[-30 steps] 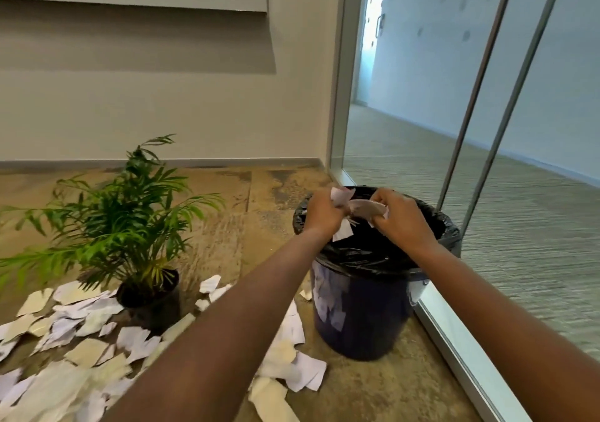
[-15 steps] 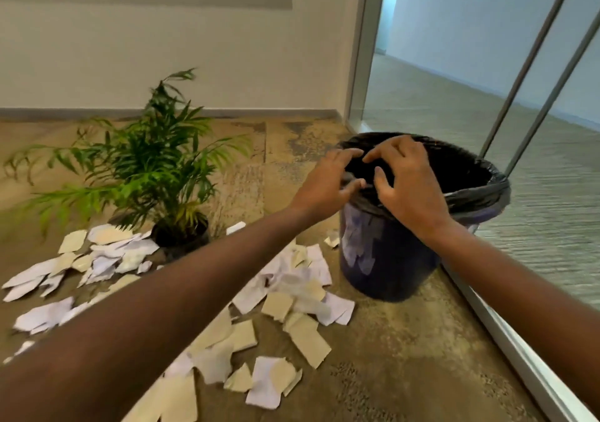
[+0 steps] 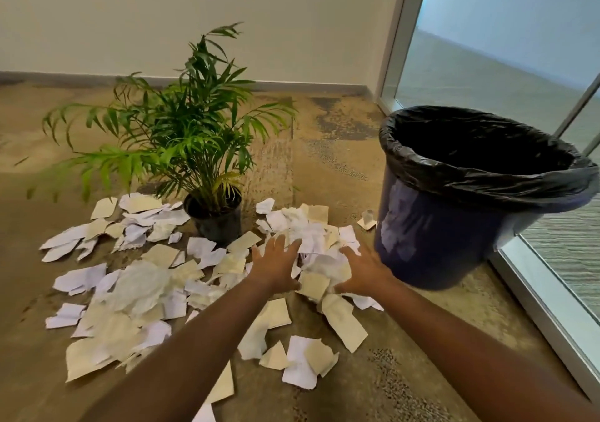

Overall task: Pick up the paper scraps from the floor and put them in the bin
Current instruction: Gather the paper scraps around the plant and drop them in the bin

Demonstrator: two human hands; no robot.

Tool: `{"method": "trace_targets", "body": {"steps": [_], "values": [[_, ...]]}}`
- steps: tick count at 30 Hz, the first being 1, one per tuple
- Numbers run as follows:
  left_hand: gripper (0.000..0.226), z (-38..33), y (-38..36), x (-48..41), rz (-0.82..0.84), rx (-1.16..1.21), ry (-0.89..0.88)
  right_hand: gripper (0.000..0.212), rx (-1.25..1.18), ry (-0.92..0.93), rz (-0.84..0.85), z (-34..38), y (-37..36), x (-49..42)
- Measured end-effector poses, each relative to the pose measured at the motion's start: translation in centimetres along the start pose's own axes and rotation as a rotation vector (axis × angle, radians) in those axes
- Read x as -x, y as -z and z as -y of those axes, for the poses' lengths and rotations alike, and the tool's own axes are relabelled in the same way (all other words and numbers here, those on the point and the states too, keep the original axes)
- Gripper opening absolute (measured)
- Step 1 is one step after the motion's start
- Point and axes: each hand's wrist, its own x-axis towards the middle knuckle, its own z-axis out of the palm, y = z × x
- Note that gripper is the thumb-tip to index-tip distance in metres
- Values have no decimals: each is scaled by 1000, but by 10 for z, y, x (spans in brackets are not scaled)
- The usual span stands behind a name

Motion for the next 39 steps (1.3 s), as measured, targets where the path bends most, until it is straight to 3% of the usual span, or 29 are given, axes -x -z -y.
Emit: {"method": "trace_targets", "body": {"steps": [7, 12, 15, 21, 27, 35, 39], "values": [[99, 11, -30, -19, 119, -1, 75, 103, -234, -77, 34, 9, -31, -28], [117, 39, -41, -23, 252, 35, 261, 94, -268, -55, 48, 22, -46, -48], [119, 51, -47, -21, 324, 48, 266, 80, -184, -51, 24, 27, -55, -50], [98, 51, -58, -10, 229, 4, 193, 65, -198, 15, -33, 29, -57, -38], [54, 41, -75, 2, 46, 173, 166, 56, -350, 55, -73, 23, -44, -17], [53, 38, -66, 12, 93, 272, 249, 58, -433, 125, -157, 23, -20, 4], [49, 34, -49, 14, 59, 279, 263, 55, -492, 172, -280, 24, 7, 12]]}}
